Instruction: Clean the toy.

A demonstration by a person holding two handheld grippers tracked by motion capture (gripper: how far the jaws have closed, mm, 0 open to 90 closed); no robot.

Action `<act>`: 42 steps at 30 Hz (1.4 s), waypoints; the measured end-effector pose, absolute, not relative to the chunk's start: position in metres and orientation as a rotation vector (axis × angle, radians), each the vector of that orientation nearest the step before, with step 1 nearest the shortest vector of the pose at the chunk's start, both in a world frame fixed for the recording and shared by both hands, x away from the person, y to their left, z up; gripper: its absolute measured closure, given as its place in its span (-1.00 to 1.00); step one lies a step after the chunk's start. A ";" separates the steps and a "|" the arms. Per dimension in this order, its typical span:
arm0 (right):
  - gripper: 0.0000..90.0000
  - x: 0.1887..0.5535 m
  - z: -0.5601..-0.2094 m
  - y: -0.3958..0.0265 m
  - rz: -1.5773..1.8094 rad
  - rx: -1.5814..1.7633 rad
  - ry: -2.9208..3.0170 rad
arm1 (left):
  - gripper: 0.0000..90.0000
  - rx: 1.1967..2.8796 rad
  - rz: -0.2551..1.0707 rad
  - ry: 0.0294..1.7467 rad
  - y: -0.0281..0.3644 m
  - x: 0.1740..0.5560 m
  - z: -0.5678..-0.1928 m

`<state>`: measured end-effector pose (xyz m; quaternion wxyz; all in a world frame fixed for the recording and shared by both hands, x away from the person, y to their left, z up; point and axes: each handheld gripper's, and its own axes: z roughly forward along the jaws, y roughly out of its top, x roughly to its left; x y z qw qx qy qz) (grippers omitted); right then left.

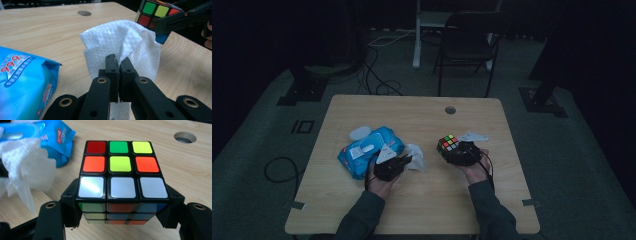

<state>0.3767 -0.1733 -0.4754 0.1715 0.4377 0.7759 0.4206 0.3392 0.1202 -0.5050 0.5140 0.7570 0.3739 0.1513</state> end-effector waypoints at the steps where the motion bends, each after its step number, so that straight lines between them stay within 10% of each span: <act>1: -0.23 0.376 -0.476 -0.175 1.186 1.237 2.208 | 0.96 1.826 0.362 0.901 0.121 0.339 -0.506; 42: -0.23 0.353 -0.517 -0.205 1.066 1.146 2.305 | 0.96 1.930 0.311 0.926 0.132 0.337 -0.526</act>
